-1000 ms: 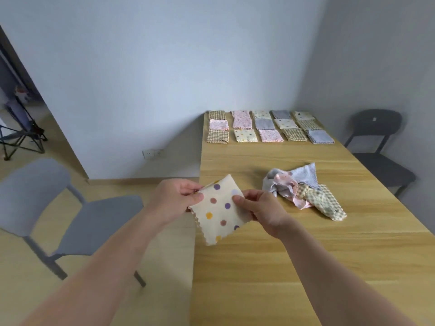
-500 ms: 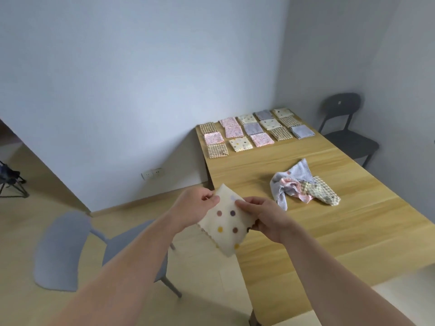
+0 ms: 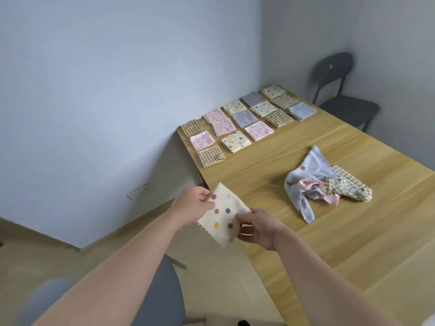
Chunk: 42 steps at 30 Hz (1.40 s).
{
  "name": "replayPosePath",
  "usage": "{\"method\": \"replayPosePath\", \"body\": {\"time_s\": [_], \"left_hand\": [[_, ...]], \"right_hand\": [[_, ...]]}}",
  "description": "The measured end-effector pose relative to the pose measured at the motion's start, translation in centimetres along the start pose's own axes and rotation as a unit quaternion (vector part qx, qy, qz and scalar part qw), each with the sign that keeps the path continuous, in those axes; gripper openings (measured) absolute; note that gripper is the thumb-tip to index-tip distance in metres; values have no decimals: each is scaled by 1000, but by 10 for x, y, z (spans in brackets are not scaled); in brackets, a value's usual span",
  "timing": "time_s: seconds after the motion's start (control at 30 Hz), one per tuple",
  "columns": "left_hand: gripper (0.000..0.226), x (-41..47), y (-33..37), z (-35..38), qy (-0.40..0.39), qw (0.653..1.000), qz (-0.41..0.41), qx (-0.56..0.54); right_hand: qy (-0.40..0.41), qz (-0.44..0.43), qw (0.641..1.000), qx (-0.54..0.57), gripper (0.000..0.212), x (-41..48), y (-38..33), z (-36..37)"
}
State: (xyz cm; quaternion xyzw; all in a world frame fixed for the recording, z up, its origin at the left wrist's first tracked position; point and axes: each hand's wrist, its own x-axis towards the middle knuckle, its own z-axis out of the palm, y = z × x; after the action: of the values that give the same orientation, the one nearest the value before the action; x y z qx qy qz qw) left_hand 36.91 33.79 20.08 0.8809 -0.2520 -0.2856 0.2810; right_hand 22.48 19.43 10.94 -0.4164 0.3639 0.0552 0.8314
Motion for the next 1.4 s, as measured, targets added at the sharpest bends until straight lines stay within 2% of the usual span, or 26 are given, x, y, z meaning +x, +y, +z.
{"method": "replayPosePath", "body": {"time_s": [0.1,0.23,0.33,0.43,0.6,0.7,0.77,0.93,1.13,1.3,1.4], "left_hand": [[29,46,-1,-9,-18,1000,2,-11],[14,104,-8,-9,-7,999,27,15],[12,153,-17,-5,-17,997,58,49],[11,216,-27,-1,-71,992,76,69],[35,311,-48,6,-173,977,66,103],[37,354,-58,5,-216,966,69,123],[36,382,-60,4,-248,957,75,133],[37,421,-68,9,-285,944,76,148],[31,438,-73,14,-278,934,106,196],[27,442,-63,15,-249,898,162,324],[26,435,-44,21,-249,887,210,328]], "right_hand": [[58,-12,998,18,24,23,-16,4],[125,-20,991,36,23,56,-35,5],[178,-22,983,38,23,88,-48,6],[230,-5,973,25,23,131,-61,7],[306,49,951,14,18,206,-81,10],[339,84,937,-6,12,239,-88,14],[356,103,929,-4,17,263,-91,14],[380,146,913,17,18,293,-90,13],[405,164,899,9,10,312,-89,11],[400,168,901,-11,7,305,-91,9],[421,156,893,-3,6,283,-89,-3]]}}
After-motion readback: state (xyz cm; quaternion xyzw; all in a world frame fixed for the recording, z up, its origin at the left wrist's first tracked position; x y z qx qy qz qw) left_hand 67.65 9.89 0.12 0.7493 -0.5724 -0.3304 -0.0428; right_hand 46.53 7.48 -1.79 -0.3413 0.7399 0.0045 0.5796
